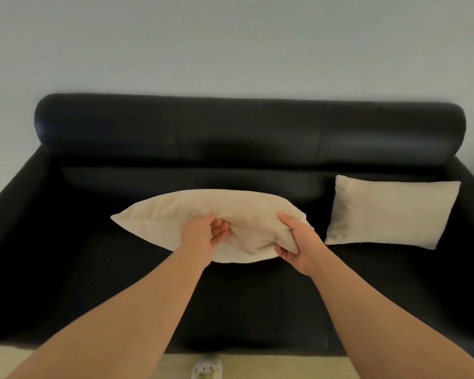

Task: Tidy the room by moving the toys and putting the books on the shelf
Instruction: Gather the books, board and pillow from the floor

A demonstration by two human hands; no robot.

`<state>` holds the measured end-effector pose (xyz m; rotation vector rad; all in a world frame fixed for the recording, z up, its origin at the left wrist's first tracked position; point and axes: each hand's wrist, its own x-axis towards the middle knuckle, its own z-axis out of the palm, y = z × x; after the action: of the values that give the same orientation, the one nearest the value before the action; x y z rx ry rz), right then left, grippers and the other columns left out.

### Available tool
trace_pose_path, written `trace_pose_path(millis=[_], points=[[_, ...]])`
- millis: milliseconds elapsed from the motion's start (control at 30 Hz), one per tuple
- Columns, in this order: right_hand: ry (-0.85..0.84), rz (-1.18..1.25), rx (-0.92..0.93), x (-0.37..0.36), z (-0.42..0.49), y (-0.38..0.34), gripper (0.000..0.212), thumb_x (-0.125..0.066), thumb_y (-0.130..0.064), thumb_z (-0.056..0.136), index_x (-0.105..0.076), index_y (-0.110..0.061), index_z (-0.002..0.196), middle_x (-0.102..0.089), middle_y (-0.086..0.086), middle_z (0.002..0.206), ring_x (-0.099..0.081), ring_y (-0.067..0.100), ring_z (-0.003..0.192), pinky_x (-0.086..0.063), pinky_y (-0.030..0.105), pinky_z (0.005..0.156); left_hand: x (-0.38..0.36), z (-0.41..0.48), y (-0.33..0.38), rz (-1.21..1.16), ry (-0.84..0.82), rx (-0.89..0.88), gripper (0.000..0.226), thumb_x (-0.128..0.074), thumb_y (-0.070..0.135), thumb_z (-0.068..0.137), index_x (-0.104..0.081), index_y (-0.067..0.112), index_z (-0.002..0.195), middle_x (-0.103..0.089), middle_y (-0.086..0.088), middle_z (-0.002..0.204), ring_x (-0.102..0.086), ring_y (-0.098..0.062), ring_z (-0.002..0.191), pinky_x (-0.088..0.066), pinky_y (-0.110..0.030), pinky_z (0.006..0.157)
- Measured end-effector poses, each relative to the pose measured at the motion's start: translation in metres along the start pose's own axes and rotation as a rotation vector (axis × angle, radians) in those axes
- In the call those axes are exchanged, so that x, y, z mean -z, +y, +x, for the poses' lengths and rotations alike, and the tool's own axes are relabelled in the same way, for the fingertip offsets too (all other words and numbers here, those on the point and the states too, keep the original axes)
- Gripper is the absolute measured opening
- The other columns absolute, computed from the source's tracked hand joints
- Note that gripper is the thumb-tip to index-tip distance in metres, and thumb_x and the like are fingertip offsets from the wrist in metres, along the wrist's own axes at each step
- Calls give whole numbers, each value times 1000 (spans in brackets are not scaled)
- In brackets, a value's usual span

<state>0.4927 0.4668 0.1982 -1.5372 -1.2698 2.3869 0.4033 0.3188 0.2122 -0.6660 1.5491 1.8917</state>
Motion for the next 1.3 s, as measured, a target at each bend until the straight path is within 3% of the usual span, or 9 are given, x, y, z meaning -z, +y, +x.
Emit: trace_pose_path(millis=[133, 233, 367, 467, 567, 700, 867, 1100, 1300], points=[[389, -274, -67, 57, 62, 17, 39, -58, -20, 89, -50, -8, 125, -53, 14, 113, -53, 33, 106, -49, 40, 87, -27, 35, -51, 414, -92, 118, 15, -40, 9, 98, -51, 6, 109, -63, -6, 87, -62, -22, 88, -48, -38, 88], [482, -463, -159, 106, 94, 33, 44, -49, -18, 93, -44, -5, 134, -53, 21, 122, -53, 38, 107, -44, 39, 82, -58, 52, -90, 543, -142, 243, 9, -46, 14, 96, -49, 11, 105, -60, -6, 96, -58, -26, 99, -41, -43, 97], [375, -634, -199, 154, 127, 36, 35, -45, -17, 94, -50, 0, 125, -53, 18, 103, -52, 33, 87, -45, 34, 66, -86, 68, -141, 650, -87, 300, 23, -52, 15, 94, -51, 4, 113, -58, -9, 98, -57, -27, 97, -43, -41, 93], [232, -785, -285, 180, 140, 39, 34, -46, -9, 94, -51, 6, 124, -55, 19, 106, -56, 37, 100, -48, 42, 83, -95, 74, -171, 726, 7, 299, 24, -55, 15, 92, -52, 3, 112, -58, -10, 92, -57, -25, 88, -47, -34, 82], [208, -844, -318, 187, 150, 41, 33, -45, -7, 91, -48, 5, 122, -53, 18, 106, -52, 33, 95, -46, 39, 76, -92, 76, -182, 827, 84, 232, 3, -57, 9, 87, -56, 7, 88, -60, -11, 81, -60, -25, 82, -50, -30, 65], [125, -899, -232, 163, 168, 26, 18, -43, -6, 87, -51, -2, 103, -47, 8, 80, -44, 20, 66, -37, 28, 61, -78, 86, -175, 1103, 260, 14, 13, -51, 11, 82, -57, 13, 71, -64, -9, 83, -57, -26, 79, -44, -31, 70], [65, -739, -193, 122, 198, 11, 42, -46, -16, 88, -42, -7, 129, -49, 10, 106, -51, 27, 91, -43, 31, 77, -71, 127, -129, 1062, 336, -89, 32, -51, 13, 84, -53, 18, 116, -58, -4, 112, -56, -28, 100, -45, -31, 79], [221, -630, -287, 106, 237, 21, 100, -67, -53, 54, -27, -20, 139, -49, 13, 127, -49, 36, 114, -44, 50, 97, -49, 196, -84, 1059, 312, 27, 56, -71, 25, 75, -48, 28, 126, -42, -5, 130, -45, -29, 116, -45, -41, 93], [259, -470, -314, 95, 259, 18, 84, -67, -39, 67, -28, -23, 140, -50, 10, 125, -50, 34, 113, -43, 50, 99, -27, 237, -79, 673, 295, 241, 121, -88, 40, 50, -15, 30, 145, -36, -9, 141, -40, -36, 125, -36, -56, 103]])
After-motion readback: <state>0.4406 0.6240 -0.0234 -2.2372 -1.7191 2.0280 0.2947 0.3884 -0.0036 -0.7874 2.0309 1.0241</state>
